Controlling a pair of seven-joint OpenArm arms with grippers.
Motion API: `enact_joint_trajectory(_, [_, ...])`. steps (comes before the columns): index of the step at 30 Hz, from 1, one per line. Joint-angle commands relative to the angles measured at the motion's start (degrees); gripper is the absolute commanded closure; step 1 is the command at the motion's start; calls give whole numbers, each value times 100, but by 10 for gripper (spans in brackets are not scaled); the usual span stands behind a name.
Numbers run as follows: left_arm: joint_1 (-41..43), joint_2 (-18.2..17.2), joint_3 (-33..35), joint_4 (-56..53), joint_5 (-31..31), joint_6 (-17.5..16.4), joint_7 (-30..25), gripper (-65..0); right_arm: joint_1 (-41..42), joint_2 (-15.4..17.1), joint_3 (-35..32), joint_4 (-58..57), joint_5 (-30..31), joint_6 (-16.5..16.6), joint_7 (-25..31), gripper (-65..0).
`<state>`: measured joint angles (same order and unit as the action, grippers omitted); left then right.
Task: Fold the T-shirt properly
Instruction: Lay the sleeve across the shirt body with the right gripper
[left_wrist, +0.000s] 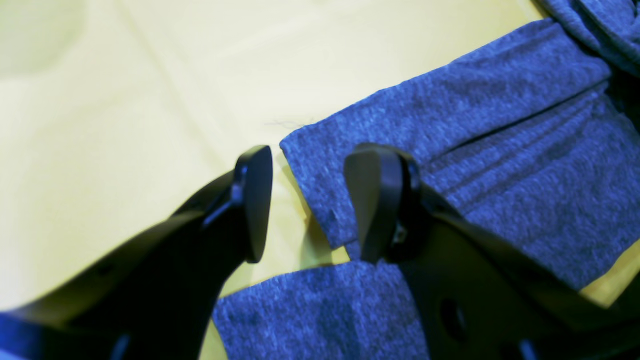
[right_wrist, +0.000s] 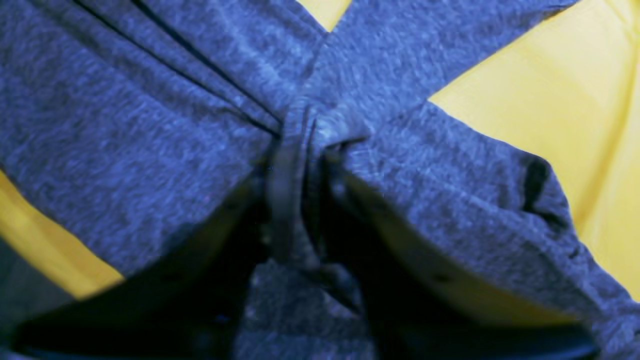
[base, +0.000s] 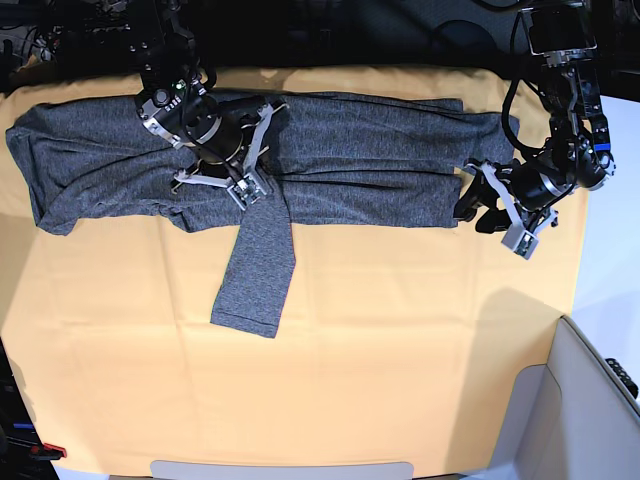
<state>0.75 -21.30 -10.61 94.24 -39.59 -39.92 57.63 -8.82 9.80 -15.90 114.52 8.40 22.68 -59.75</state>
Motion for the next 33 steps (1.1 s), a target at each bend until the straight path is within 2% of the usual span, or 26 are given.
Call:
enact_joint_trajectory(1, [-89,-72,-25,84,-89,-8,-105,-267,69,-9,3,78,34,-4,80,-191])
enact_joint_trajectory(4, [-89,-72,-25,84,-89,-8,-105,-267,165,-26,12,87,61,-4,98,-316])
enact_joint_trajectory(6, [-89,-72,-25,84,-89,-8,-105,-267,324,-35,21,104,61,-4,98,-366])
enact_joint_trajectory(11, [-89,-63,-25,84,-89,-8,-105,-267,772,-317,205,51,43,-4,106,-379])
enact_joint_trajectory(14, [-89,-63,-25,84,-89,-8,-105,-267,1124,-739,654,-353,61,-13,247,-382])
enact_joint_trajectory(18, [-89,-63,-7,84,-89,-8,-105,-267,1502,-1750,1814,-1329,34,-22,748,-381])
enact_joint_trajectory(19, [-89,-63,55,84,-89,-8,-105,-267,1625,-1880,2140,-1601,26,-48,766,-381])
enact_joint_trajectory(21, [-89,-63,151,84,-89,-8,-105,-267,1889,-1880,2570,-1953,26,-294,801,-380])
enact_joint_trajectory(23, [-89,-63,160,84,-89,-8,-105,-267,2073,-1880,2641,-2208,78,-716,898,-380])
enact_joint_trajectory(28, [-89,-63,160,84,-89,-8,-105,-267,2310,-1880,2693,-2744,421,-1630,2041,-381])
enact_joint_trajectory(30, [-89,-63,160,84,-89,-8,-105,-267,2469,-1880,2693,-3034,571,-1850,2278,-380])
enact_joint_trajectory(33, [-89,24,160,84,-89,-8,-105,-267,2812,-1880,2702,-3702,949,-1947,2366,-380])
